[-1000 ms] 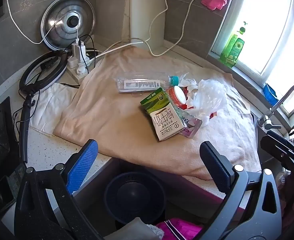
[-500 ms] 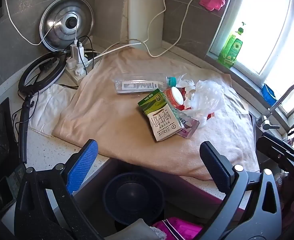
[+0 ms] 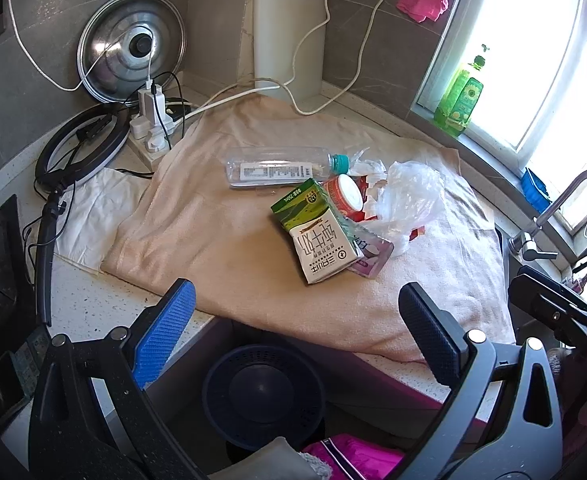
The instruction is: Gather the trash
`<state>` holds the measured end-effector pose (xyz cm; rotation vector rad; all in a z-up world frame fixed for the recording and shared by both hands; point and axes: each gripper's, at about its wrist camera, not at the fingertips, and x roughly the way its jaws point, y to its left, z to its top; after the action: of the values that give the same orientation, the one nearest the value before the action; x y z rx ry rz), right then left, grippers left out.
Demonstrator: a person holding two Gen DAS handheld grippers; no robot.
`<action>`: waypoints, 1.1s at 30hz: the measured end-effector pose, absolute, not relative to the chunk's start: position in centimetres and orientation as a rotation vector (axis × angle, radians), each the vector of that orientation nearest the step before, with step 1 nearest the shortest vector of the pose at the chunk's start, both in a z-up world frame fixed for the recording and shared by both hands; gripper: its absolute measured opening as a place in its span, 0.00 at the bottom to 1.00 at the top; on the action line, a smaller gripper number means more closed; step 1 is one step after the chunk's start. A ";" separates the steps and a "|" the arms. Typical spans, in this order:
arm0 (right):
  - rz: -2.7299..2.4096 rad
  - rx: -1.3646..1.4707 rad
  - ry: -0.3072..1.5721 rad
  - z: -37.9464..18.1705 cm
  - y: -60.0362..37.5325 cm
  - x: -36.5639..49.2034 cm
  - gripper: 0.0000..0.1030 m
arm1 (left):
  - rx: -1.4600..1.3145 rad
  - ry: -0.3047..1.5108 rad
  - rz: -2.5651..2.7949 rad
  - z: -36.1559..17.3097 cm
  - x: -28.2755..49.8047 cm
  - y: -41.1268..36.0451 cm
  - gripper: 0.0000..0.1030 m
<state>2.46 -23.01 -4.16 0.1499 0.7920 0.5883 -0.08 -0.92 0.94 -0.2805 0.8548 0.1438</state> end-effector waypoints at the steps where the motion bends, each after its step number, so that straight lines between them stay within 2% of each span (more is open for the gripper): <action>1: 0.589 0.152 0.793 -4.1 -23.0 2.4 0.99 | -0.283 0.854 0.144 0.9 -0.1 -0.8 1.00; 33: 0.598 0.166 0.812 -4.6 -23.1 2.4 0.99 | -0.287 0.853 0.143 0.9 -0.1 -1.0 1.00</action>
<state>2.42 -23.11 -4.57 0.1661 0.8121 0.5981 -0.07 -0.95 0.93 -0.2866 0.8534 0.1426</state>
